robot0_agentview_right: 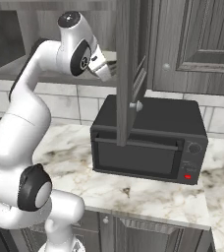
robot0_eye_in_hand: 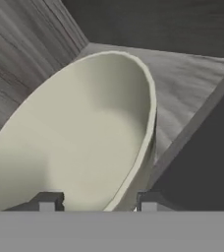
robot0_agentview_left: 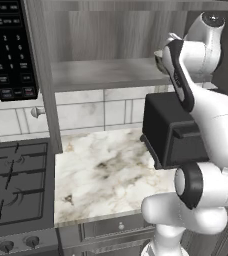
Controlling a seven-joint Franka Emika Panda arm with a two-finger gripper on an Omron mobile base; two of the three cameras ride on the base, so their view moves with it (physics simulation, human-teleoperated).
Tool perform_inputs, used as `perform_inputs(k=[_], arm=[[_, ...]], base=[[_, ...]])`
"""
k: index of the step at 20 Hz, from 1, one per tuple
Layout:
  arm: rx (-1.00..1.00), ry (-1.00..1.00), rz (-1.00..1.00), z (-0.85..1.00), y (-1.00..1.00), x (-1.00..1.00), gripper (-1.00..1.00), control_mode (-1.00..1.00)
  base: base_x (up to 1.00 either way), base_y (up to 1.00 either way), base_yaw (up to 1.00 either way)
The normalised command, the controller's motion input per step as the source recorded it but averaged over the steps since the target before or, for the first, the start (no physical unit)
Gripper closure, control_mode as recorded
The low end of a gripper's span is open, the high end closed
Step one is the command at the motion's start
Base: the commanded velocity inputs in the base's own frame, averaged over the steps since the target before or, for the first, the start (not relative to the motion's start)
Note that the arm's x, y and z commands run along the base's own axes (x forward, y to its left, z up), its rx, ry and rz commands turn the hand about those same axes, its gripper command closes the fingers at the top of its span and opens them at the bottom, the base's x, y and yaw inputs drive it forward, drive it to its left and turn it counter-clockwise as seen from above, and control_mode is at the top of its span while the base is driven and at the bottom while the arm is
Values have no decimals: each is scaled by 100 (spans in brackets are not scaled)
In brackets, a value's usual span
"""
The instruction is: Take the smaller bowl and place it next to the appetizer plate on the dining counter , and place the larger bowl next to the plate with cooked food.
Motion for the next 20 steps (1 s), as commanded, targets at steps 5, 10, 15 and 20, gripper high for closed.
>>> perform_inputs(k=[5,10,15,20], arm=[[0,-5,19,-4,63,-100,100,-100],[0,-9,13,0,47,-100,100,-100],[0,-3,7,0,23,-93,100,-100],[0,0,7,0,19,-61,100,-100]], base=[[0,0,0],[0,0,0],[0,0,0],[0,0,0]])
